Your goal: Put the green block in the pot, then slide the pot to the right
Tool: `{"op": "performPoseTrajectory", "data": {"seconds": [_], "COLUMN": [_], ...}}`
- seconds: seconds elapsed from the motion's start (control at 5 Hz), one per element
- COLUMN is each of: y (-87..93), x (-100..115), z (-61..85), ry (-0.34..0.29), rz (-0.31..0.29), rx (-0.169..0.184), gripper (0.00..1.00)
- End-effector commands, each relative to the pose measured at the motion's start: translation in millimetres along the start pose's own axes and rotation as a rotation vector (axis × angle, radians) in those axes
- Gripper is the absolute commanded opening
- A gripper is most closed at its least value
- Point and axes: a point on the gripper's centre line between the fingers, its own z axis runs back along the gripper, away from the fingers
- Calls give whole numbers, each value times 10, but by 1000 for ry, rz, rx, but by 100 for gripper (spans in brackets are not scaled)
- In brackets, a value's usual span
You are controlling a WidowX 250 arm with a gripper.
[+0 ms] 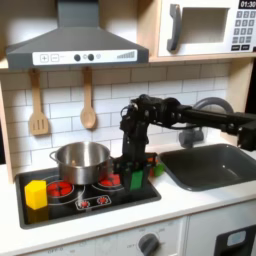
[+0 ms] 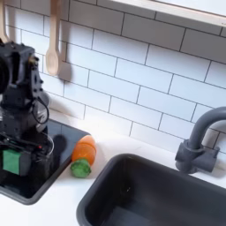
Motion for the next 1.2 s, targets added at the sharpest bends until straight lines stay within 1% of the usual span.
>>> {"op": "performPoseTrajectory", "data": {"seconds": [0.0,0.2,0.4,0.6,0.8,1.0], "y": [30,81,150,246,292,352], "x": [1,57,195,345,524,676], "z": [228,351,443,585,621,608], "ry": [-61,-100,-137,-190,-209,-219], "rz": [17,36,60,102,125,138], "rx": [-24,-28,-29,-19,-16,-15], "gripper": [0,0,0,0,0,0]}}
